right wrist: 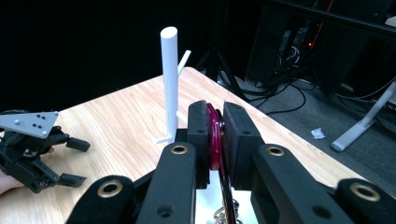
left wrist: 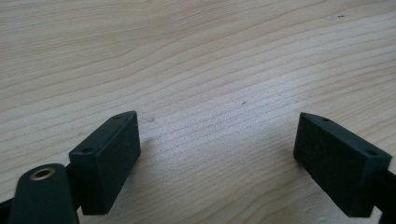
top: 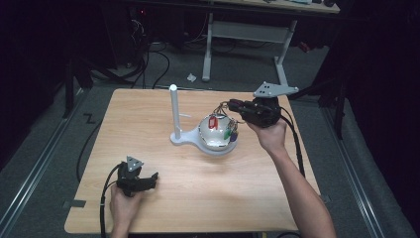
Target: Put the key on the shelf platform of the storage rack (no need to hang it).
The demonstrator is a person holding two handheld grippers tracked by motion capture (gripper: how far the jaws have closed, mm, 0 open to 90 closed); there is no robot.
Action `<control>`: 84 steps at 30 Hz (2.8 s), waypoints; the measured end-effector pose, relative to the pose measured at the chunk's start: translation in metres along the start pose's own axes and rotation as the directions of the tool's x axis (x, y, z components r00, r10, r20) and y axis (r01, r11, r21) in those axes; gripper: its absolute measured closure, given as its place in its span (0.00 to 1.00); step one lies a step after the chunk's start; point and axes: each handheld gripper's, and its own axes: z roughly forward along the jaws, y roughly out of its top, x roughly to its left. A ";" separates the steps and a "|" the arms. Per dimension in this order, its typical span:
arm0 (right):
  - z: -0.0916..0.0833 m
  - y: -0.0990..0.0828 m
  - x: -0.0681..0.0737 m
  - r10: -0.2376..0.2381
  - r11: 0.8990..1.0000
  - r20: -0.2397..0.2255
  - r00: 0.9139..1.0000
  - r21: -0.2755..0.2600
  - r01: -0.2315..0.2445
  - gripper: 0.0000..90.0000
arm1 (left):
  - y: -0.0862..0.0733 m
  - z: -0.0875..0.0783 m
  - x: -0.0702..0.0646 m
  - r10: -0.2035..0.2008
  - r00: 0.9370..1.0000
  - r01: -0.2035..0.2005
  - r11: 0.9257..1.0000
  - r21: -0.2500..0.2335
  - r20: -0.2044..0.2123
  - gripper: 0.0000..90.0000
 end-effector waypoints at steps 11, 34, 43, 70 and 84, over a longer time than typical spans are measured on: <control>0.019 -0.004 -0.003 0.005 1.000 0.000 1.000 0.010 -0.005 0.91 | 0.000 0.000 0.000 0.004 1.000 -0.004 1.000 -0.002 -0.001 0.17; 0.054 -0.031 -0.012 0.032 0.996 0.015 0.999 0.086 -0.034 0.91 | 0.000 0.000 0.001 0.019 1.000 -0.019 1.000 -0.004 0.004 0.17; 0.064 -0.044 -0.013 0.036 0.992 0.020 0.999 0.121 -0.038 0.91 | 0.000 0.000 0.001 0.010 1.000 -0.010 1.000 -0.002 0.003 0.17; 0.085 -0.080 -0.018 0.083 0.981 0.013 0.996 0.175 -0.084 0.91 | 0.000 0.000 0.001 0.011 1.000 -0.011 1.000 -0.002 0.003 0.17; 0.096 -0.088 -0.021 0.126 0.973 0.007 0.992 0.193 -0.125 0.90 | 0.000 0.000 0.001 0.010 1.000 -0.010 1.000 -0.002 0.003 0.17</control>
